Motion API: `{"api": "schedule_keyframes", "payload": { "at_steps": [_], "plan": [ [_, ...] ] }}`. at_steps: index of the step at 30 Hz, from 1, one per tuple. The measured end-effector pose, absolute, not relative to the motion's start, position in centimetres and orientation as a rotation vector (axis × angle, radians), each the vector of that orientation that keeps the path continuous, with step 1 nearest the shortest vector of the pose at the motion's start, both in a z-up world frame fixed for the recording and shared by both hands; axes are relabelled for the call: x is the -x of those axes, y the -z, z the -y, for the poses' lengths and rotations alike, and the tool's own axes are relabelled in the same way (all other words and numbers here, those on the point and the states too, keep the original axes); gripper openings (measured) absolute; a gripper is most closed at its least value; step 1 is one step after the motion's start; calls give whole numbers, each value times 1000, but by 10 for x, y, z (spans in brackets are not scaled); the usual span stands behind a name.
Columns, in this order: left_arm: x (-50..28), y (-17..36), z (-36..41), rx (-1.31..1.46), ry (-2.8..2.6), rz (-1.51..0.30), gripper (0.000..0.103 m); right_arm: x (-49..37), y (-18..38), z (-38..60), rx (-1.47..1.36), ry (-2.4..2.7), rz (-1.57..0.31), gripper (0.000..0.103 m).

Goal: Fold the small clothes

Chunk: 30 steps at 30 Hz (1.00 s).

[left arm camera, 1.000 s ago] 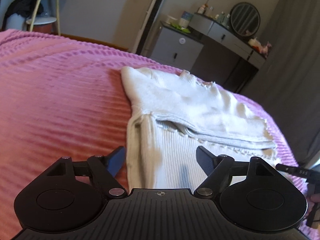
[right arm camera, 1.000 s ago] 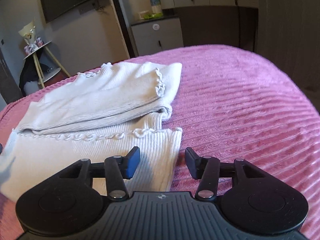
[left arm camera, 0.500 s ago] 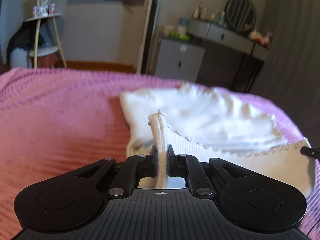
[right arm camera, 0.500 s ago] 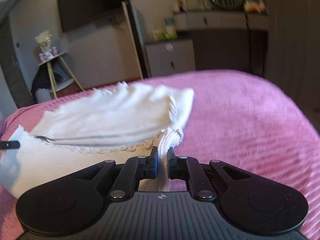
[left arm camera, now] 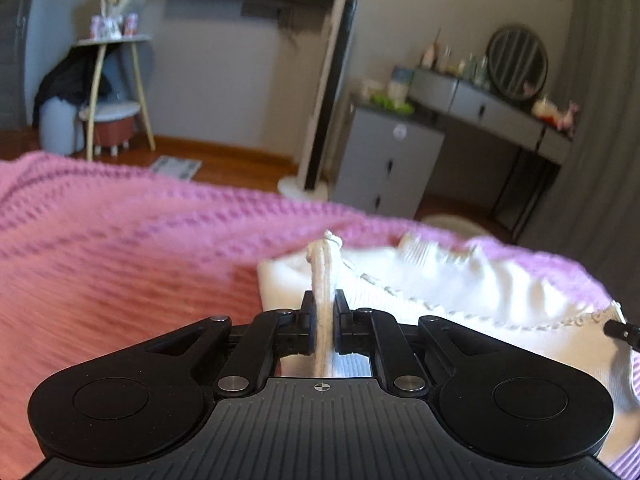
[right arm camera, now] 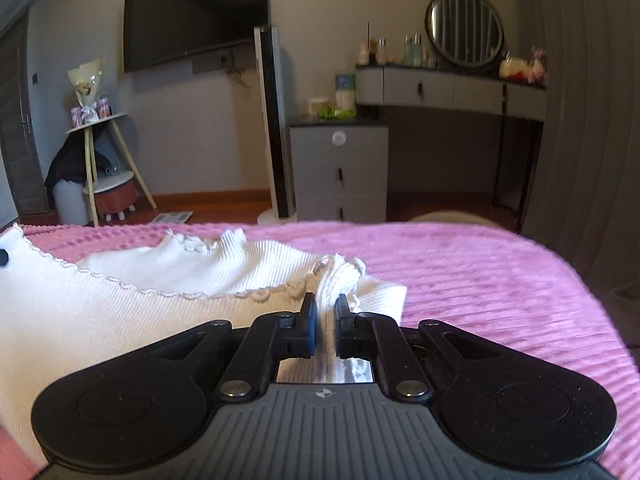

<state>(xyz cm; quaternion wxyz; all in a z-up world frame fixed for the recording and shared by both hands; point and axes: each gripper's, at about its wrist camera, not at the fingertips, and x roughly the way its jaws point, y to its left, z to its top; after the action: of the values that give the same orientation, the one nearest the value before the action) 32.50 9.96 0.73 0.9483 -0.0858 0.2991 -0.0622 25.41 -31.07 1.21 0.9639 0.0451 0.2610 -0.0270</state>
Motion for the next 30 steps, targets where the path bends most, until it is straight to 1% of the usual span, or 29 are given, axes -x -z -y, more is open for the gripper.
{"api": "schedule_keyframes", "payload": {
  "at_steps": [3, 4, 5, 6, 7, 8, 9, 10, 13, 16, 18, 19, 20, 22, 23, 25, 26, 27, 28, 29, 30],
  "plan": [
    [-336, 13, -95, 143, 179, -676, 12, -277, 9, 314, -91, 45, -619, 8],
    [-337, 18, -94, 135, 201, -696, 16, -282, 14, 314, -79, 46, -641, 11],
    [-338, 23, -92, 125, 217, -706, 22, -285, 18, 315, -85, 41, -662, 17],
    [-338, 26, -90, 107, 234, -707, 22, -286, 21, 318, -105, 27, -673, 19],
    [-337, 28, -90, 82, 240, -701, 21, -285, 23, 319, -118, 8, -671, 19],
    [-337, 27, -90, 64, 245, -694, 11, -284, 23, 318, -102, 1, -663, 18],
    [-337, 26, -90, 57, 250, -691, 10, -284, 24, 317, -81, -6, -662, 18],
    [-336, 23, -90, 53, 240, -688, 10, -283, 25, 316, -68, -14, -661, 8],
    [-330, 4, -89, 55, 201, -632, 9, -278, 17, 311, -23, -12, -624, 7],
    [-337, -17, -83, 2, 172, -558, 9, -276, -5, 301, 38, -8, -524, 7],
    [-351, -27, -76, -36, 125, -517, 9, -300, -24, 293, 96, 36, -455, 7],
    [-360, -31, -72, -44, 104, -498, 9, -300, -24, 293, 96, 36, -455, 7],
    [-369, -34, -69, -45, 79, -483, 9, -323, -28, 292, 129, 78, -421, 7],
    [-390, -34, -61, -41, 37, -475, 10, -335, -27, 293, 138, 107, -411, 7],
    [-401, -31, -53, -63, -1, -485, 16, -346, -25, 295, 142, 127, -409, 7],
    [-415, -22, -42, -92, -70, -493, 40, -366, -17, 297, 153, 176, -418, 9],
    [-417, -17, -39, -89, -81, -518, 55, -373, -11, 299, 159, 197, -420, 17],
    [-412, -14, -40, -69, -58, -531, 53, -375, -8, 300, 156, 234, -431, 20],
    [-404, -10, -41, -49, -14, -548, 53, -374, -6, 303, 120, 251, -442, 24],
    [-392, -6, -44, -33, 25, -568, 54, -367, -3, 309, 66, 217, -454, 28],
    [-378, 0, -48, -13, 49, -584, 57, -355, 0, 315, 24, 185, -476, 29]
  ]
}}
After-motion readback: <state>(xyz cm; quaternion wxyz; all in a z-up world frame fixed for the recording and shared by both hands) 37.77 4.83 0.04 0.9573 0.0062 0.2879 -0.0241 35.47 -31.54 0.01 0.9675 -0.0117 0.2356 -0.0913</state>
